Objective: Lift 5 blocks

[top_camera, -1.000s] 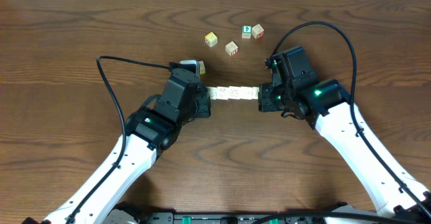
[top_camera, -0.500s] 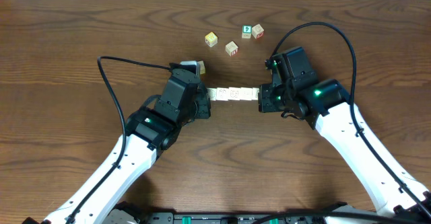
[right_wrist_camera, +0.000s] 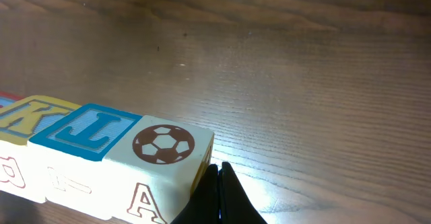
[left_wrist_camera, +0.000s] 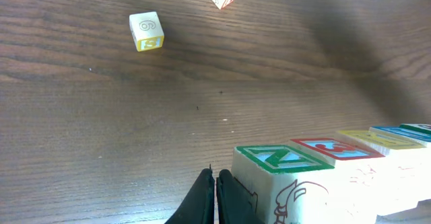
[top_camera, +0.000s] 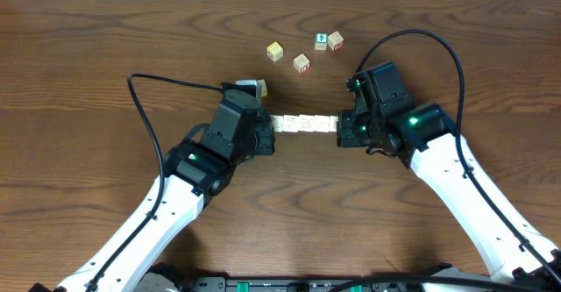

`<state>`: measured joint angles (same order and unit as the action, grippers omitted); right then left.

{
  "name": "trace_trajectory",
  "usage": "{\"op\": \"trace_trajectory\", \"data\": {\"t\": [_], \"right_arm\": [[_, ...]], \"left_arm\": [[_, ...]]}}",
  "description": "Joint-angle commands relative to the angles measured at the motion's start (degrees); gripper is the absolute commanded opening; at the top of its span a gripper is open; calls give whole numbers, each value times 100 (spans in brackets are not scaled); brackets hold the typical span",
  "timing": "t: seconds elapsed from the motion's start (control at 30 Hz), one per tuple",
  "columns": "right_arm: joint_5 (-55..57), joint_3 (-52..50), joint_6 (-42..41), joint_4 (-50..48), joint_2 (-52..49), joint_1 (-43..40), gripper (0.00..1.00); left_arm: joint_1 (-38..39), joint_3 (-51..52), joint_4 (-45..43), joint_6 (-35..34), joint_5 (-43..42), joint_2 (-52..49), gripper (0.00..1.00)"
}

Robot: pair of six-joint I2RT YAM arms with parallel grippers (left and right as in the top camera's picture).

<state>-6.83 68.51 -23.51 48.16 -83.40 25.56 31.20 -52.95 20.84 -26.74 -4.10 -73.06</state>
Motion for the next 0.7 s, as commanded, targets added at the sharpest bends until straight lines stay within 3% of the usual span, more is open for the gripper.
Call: {"op": "trace_trajectory", "data": {"t": [0.0, 0.67], "right_arm": [[-1867, 168, 39, -190, -7, 452, 1], [-1698, 168, 39, -186, -7, 452, 1]], "left_arm": [[520, -363, -295, 33, -1622, 9, 7], [619, -363, -162, 162, -1574, 7, 7]]}}
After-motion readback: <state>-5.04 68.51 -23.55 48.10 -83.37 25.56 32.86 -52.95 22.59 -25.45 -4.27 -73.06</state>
